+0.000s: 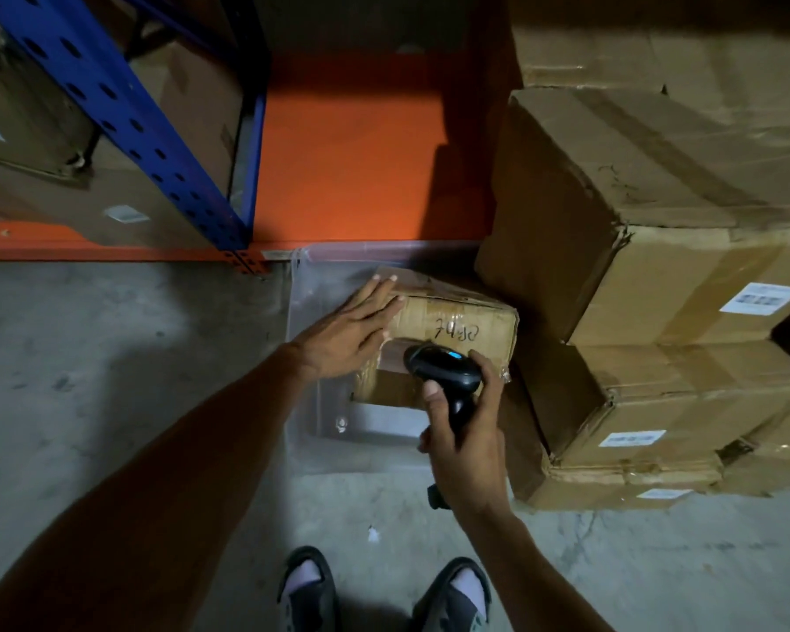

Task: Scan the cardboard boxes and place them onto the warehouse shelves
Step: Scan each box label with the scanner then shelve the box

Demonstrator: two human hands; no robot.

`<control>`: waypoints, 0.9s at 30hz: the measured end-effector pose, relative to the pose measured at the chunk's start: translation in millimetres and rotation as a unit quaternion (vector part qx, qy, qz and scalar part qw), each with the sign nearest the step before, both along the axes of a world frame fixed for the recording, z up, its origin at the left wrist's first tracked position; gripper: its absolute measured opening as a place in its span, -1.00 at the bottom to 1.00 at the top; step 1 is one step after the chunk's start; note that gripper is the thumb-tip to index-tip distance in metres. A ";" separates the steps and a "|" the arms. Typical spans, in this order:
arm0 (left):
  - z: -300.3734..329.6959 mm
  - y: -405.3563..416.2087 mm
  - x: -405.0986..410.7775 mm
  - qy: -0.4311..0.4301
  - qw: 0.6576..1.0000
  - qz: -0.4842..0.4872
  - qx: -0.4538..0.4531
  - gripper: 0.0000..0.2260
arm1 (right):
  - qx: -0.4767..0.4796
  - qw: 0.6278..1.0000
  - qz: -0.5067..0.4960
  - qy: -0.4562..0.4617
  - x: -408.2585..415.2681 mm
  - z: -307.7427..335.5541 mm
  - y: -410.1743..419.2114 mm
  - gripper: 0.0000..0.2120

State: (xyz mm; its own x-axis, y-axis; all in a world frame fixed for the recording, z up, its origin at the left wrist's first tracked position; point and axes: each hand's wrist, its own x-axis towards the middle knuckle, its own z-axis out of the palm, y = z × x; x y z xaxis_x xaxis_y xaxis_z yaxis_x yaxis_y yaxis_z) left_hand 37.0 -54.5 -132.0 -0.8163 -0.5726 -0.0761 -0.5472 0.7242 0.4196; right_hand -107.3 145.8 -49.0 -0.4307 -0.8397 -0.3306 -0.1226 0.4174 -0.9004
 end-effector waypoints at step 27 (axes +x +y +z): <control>6.0 -5.7 3.1 -0.113 0.993 0.016 0.029 0.15 | 0.030 0.989 -0.024 0.143 24.5 -9.0 -28.4 -0.50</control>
State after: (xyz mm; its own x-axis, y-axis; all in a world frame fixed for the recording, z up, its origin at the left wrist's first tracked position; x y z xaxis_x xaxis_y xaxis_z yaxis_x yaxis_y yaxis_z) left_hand 40.1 -60.1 -126.1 -0.7554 -0.5880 -0.2890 -0.6552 0.6829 0.3230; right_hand -82.8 117.5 -58.1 -0.5525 -0.7985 -0.2391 -0.3469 0.4811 -0.8051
